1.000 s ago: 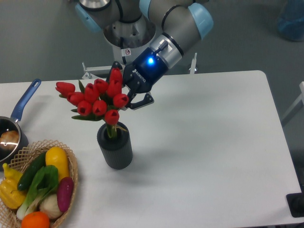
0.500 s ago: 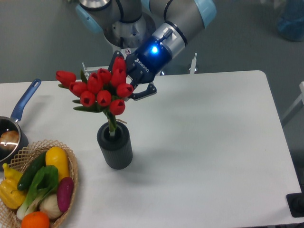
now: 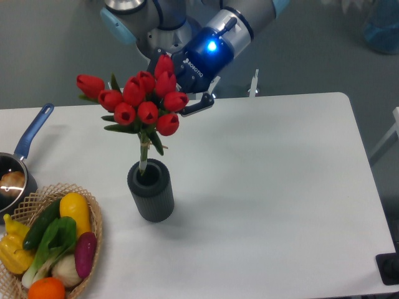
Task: Pick up the flowers from the vase
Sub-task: 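Lift the gripped tulips upward, drawing the stems out of the vase, then carry the tulip bouquet up and away from the vase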
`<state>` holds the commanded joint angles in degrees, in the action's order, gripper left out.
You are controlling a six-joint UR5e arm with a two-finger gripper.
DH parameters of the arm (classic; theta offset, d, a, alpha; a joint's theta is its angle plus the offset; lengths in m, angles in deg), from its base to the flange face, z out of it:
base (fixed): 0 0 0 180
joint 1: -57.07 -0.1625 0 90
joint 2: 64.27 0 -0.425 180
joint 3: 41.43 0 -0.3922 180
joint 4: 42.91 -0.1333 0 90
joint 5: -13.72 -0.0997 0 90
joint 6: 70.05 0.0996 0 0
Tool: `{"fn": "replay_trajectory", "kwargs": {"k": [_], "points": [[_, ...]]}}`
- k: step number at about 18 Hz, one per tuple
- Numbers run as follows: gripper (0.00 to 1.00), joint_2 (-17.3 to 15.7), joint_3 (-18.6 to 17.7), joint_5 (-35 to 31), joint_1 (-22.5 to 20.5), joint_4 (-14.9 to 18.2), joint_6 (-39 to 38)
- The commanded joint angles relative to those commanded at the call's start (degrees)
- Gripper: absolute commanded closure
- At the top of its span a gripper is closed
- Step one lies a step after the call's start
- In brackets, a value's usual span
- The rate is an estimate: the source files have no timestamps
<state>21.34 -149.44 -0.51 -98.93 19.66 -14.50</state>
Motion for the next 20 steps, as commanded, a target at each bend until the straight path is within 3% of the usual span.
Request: {"fn": "replay_trajectory", "kwargs": {"k": [7,15,20], "points": [[0.60,0.00,2.63,0.00,-2.72,-0.09,-4.04],[0.60,1.66,5.36,-0.97,-11.86,-0.79,-3.17],[0.60,5.09,5.98,-2.10,-15.81,-0.62,3.94]]}}
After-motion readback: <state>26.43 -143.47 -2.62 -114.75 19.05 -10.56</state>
